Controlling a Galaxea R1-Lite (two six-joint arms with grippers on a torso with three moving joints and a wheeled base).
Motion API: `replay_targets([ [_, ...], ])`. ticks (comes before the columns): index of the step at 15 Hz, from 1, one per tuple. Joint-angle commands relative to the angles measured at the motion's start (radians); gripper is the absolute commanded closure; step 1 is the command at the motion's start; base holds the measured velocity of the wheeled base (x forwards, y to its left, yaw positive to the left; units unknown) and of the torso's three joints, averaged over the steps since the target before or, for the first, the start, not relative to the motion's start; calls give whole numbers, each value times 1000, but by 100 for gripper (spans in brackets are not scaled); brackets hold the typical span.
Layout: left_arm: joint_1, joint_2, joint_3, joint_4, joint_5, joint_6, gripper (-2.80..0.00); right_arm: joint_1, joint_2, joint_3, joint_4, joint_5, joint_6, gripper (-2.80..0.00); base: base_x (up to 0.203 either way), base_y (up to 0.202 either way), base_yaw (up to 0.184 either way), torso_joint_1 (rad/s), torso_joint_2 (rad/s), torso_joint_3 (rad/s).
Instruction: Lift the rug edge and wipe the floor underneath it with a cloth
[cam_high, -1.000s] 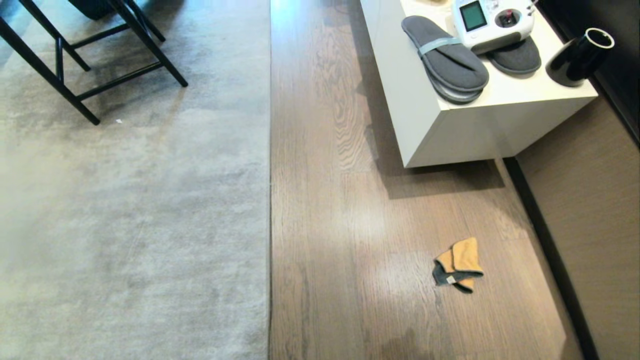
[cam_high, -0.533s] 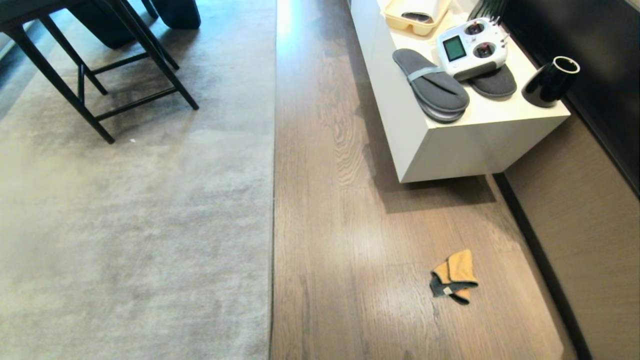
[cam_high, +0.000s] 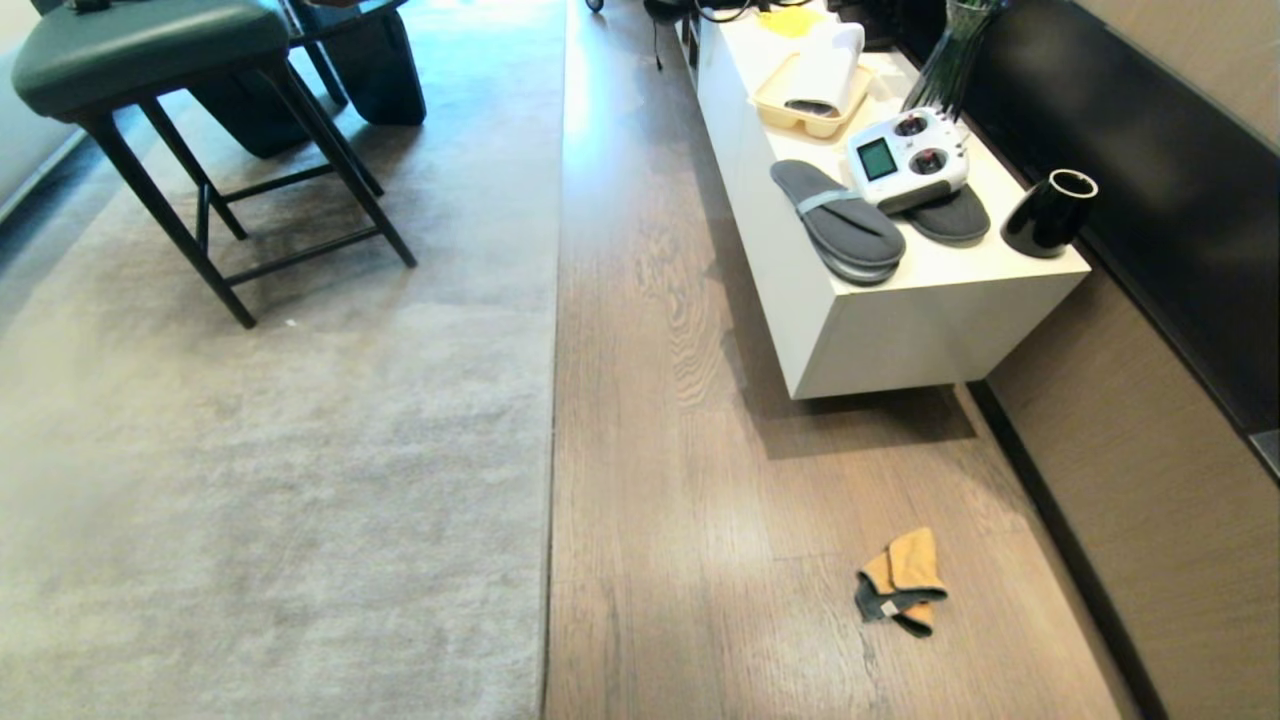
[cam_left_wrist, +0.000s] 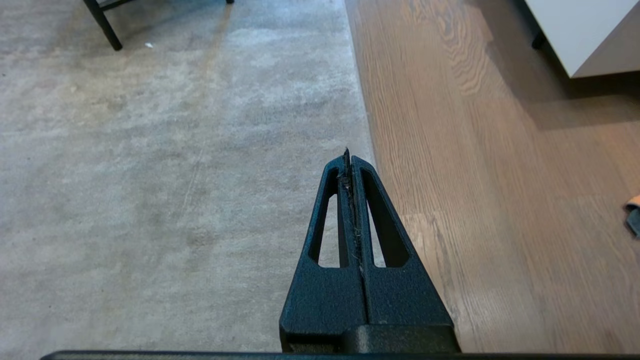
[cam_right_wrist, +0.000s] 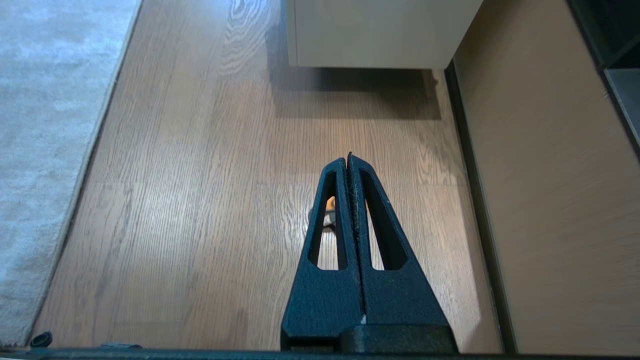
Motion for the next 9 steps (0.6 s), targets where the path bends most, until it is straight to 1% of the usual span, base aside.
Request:
replay_targets([
  [1, 0, 0, 2, 0, -1, -1, 0, 0, 1, 0, 0, 1, -1, 0, 0, 0, 0, -3, 2, 198],
  [9, 0, 0, 0, 0, 0, -1, 0, 0, 1, 0, 0, 1, -1, 0, 0, 0, 0, 0, 2, 201],
])
